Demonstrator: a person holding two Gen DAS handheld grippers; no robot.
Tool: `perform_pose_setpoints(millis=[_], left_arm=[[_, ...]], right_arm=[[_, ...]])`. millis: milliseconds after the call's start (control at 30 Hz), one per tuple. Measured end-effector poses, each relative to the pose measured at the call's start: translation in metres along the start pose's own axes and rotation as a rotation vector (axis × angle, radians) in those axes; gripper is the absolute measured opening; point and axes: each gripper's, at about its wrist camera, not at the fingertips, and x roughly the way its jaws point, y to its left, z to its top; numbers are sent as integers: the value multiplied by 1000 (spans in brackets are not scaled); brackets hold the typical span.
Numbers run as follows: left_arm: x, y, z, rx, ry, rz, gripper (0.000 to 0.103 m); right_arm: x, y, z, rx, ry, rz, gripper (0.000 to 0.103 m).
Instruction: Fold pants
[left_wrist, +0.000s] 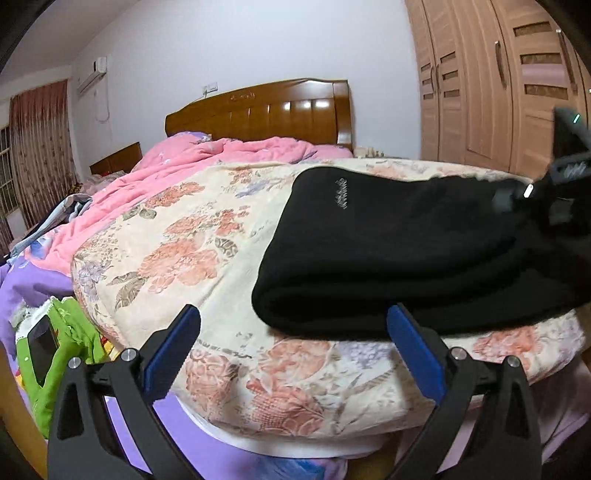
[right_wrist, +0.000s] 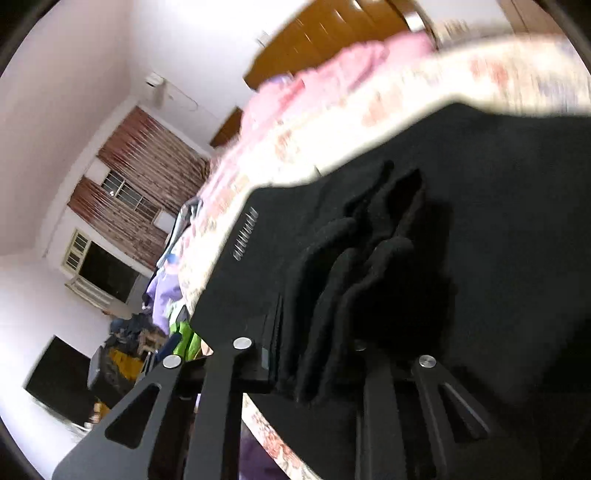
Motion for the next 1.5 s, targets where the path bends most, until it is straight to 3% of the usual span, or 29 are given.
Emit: perform_pose_setpoints(millis=[133,267,367,400,467,533,600,700,967,1100,1233,1300,1367,1433,1500], left_arm=[[18,10,8,-38,23,-6,101],[41,17,15,-42,67,55,101],[56,32,26,-95,87,132,102],[60,41,29,-138,94,119,102],[66,49,28,-205,114,74,102],[68,42,23,-194,125,81,102],[68,34,18,-171,116,106,102],[69,36,19,-190,125,104,102],[69,35,21,-179,138,113,102],[70,41,18,-227,138,89,102],[59,52,18,-331,86,56,102],[58,56,16,-372,76,43,102],[66,59,12,-389,121,28,102],[66,55,8,-355,122,43,102],[64,51,8,-317,135,49,102]], right_arm=[[-17,28,12,-61,-92,32,18],[-29,42,17,-108,-135,56,17],[-44,34,10,-137,-171,20,17],[-49,23,3,-139,-182,-11,16],[-47,0,-8,-125,-167,-67,16],[-39,-38,-24,-29,-120,-132,16],[-35,-63,-35,63,-96,-109,15],[-41,-45,-34,-39,-124,-144,15],[-35,-49,-37,10,-109,-124,15],[-33,-47,-31,30,-114,-104,15],[-38,-31,-29,-19,-150,-60,15],[-30,-29,-30,-52,-128,-91,15],[-19,-43,-33,-6,-83,-122,15],[-20,-54,-33,39,-66,-99,15],[-22,-47,-30,5,-39,-163,18]])
